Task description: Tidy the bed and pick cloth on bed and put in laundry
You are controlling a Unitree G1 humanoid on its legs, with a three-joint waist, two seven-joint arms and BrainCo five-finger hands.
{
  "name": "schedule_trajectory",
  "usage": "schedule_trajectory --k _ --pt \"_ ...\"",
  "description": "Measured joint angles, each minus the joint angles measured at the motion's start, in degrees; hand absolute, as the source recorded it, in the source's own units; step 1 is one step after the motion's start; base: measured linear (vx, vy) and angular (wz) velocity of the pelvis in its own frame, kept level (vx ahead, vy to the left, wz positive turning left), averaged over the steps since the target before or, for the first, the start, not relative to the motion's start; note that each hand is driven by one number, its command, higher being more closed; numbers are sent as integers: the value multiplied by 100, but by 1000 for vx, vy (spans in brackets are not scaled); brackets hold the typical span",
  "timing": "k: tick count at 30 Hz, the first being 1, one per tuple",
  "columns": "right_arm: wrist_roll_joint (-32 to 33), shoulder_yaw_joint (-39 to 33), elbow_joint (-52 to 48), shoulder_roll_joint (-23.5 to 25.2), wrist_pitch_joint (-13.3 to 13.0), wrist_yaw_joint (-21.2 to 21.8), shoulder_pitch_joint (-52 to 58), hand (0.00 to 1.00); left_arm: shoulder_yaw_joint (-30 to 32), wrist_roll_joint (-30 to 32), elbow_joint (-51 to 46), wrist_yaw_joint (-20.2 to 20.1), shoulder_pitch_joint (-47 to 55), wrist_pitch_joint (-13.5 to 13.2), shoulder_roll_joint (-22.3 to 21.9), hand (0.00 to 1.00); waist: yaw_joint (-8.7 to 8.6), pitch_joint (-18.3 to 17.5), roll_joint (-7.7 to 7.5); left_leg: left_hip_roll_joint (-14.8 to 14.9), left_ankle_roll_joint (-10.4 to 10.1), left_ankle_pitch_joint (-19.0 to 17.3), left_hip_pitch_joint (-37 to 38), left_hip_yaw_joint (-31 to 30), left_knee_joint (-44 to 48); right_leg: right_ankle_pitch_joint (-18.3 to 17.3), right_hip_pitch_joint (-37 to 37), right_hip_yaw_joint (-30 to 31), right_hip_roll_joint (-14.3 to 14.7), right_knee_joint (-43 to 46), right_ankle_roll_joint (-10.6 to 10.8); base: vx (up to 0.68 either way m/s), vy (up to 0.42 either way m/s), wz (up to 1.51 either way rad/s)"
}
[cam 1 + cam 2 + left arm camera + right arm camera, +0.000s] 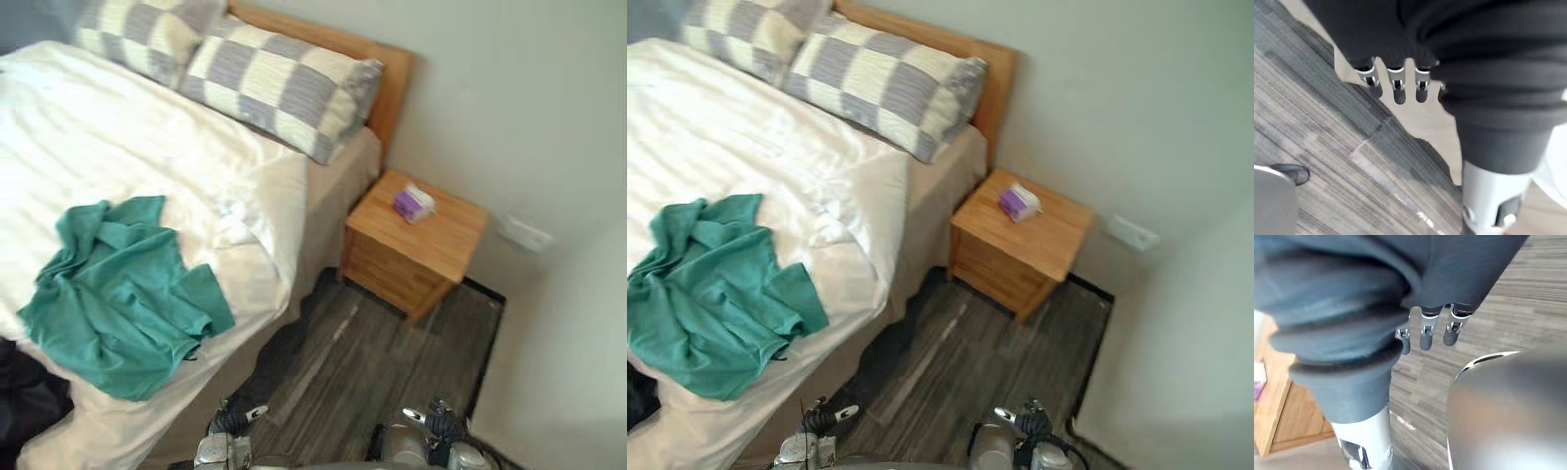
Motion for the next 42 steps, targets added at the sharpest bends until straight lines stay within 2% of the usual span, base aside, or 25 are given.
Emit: schedule_trajectory --k 1,3,4,5,7,8,9,11,13,15,16,17,18,20,21,24,25,26,28,30,32,34,35,39,42 --pt "3 -16 0 8 12 0 -11 0 3 -20 4 10 -36 -4 -2 0 8 -7 -23 101 -247 -172 -52 -352 95 359 -28 606 -25 -838 126 395 -521 162" --pt "-3 -16 39 57 39 -11 -5 0 21 -78 10 77 13 -7 28 0 30 -44 -191 252 -583 -428 -108 -562 320 467 87 892 -159 -1221 231 407 -643 169" --pt "-7 -37 47 81 66 -6 -28 0 76 -113 15 101 56 -39 9 0 14 -41 -42 517 -662 -618 -158 -625 629 983 143 681 -32 -725 174 293 -606 171" --pt "-67 -14 55 -49 63 -6 -96 0 77 -130 27 91 84 -61 -142 0 -8 -64 193 846 -712 -603 -278 -603 933 733 140 311 136 -180 46 330 -706 159" --pt "-213 57 102 -221 66 -11 -178 0 74 -148 5 90 98 -127 -338 0 8 -100 399 1174 -924 -354 -729 -530 1563 343 228 -298 200 249 -236 252 -555 141" --pt "-213 91 100 -283 63 -17 -185 0 80 -201 9 91 99 -129 -426 0 -26 -98 455 1340 -935 -61 -987 -242 1833 249 442 -677 145 172 -355 200 -449 149" --pt "-212 105 100 -296 66 -23 -169 0 68 -205 3 92 97 -144 -436 0 -39 -98 455 1490 -899 4 -1096 174 1954 241 590 -893 105 29 -375 171 -412 158" --pt "-165 113 42 -321 57 -48 -58 0 51 -204 9 94 103 -163 -400 0 -151 -96 450 1848 -871 -11 -1300 2074 2129 284 1154 -1550 56 -491 -447 131 -304 137" --pt "-136 113 41 -337 59 -99 -52 0 1 -202 3 93 101 -168 -395 0 -142 -96 451 1700 -875 -9 -1347 2979 1909 302 1266 -1836 41 -662 -473 75 -101 82" --pt "-78 69 45 -329 64 -133 52 0 -88 -198 67 90 92 -149 -355 0 -179 -143 461 1511 -741 103 -1217 3817 1164 308 1339 -2154 60 -733 -462 83 9 78" --pt "25 -27 38 -290 71 -136 97 0 -142 -200 68 87 102 -138 -323 0 -174 -198 460 1362 -672 146 -1105 3850 779 331 1350 -2267 51 -806 -430 92 35 68" --pt "55 -54 49 -205 96 -137 128 0 -160 -196 61 89 91 -125 -259 0 -133 -196 280 1110 -612 417 -1038 3750 280 387 1345 -2375 -37 -899 -399 68 30 66" --pt "68 -126 42 -147 95 -132 140 0 -173 -193 62 87 82 -109 -187 0 -172 -199 213 941 -578 573 -984 3619 -33 384 1348 -2500 -120 -858 -392 64 28 68" --pt "94 -317 39 -80 97 -142 143 0 -226 -192 146 80 64 -45 -154 0 -296 -193 197 822 -513 680 -914 3438 -265 342 1311 -2648 -266 -478 -335 57 49 64" --pt "136 -483 -12 -62 96 -143 144 0 -242 -192 221 82 62 -37 -153 0 -352 -175 226 796 -509 677 -771 3346 -319 313 1117 -2571 -458 362 -290 46 69 46" --pt "300 -553 -146 33 89 -147 181 0 -383 -176 229 70 79 -39 -37 0 -378 -146 138 737 -457 635 -533 3273 -430 536 503 -1839 -731 1969 -84 -2 50 27" --pt "394 -625 -239 132 78 -155 176 0 -422 -88 241 61 81 -33 24 0 -445 -122 95 776 -449 630 -481 3177 -418 236 178 -1279 -581 2376 9 23 -38 29" --pt "525 -692 -284 192 88 -160 202 0 -405 -58 259 62 64 -13 77 0 -467 -111 73 856 -457 636 -501 3116 -398 -156 62 -880 -348 2238 23 47 -94 31" --pt "681 -925 -640 259 111 -246 354 0 -283 7 258 60 62 9 71 0 -489 -110 76 937 -531 680 -602 2954 -365 -284 68 -606 -92 1360 21 27 -172 42" --pt "916 -1220 -1354 353 118 -426 646 0 -68 59 246 58 72 11 149 0 -557 -187 -144 826 -657 757 -704 2783 -436 269 322 -277 -43 84 -69 5 -204 55" --pt "872 -1753 -2523 263 124 -700 807 0 217 180 271 59 153 30 79 0 -650 -188 -14 878 -967 959 -615 2718 -827 375 494 -273 97 -363 -197 8 -217 23" --pt "495 -2270 -3646 -29 101 -1051 665 0 273 271 263 57 281 36 -8 0 -656 -242 226 1084 -1046 1090 -458 2811 -1073 463 614 -327 398 -543 -290 80 -154 -18" --pt "340 -2399 -4084 -203 100 -1163 604 0 268 273 241 44 337 34 -10 0 -643 -266 249 1171 -1073 1106 -371 2838 -1124 466 696 -359 488 -591 -295 39 -128 -13" --pt "-672 -2556 -5264 -774 71 -1438 150 0 217 350 148 -67 364 9 80 0 -614 -376 132 1237 -1099 1144 -402 2704 -1132 540 864 -481 563 -849 -372 18 -62 11" --pt "-1239 -2294 -5662 -988 63 -1526 -146 0 173 444 129 -149 359 12 191 0 -607 -440 -23 1227 -1063 1179 -539 2529 -1134 682 997 -664 529 -1165 -345 18 -18 32"
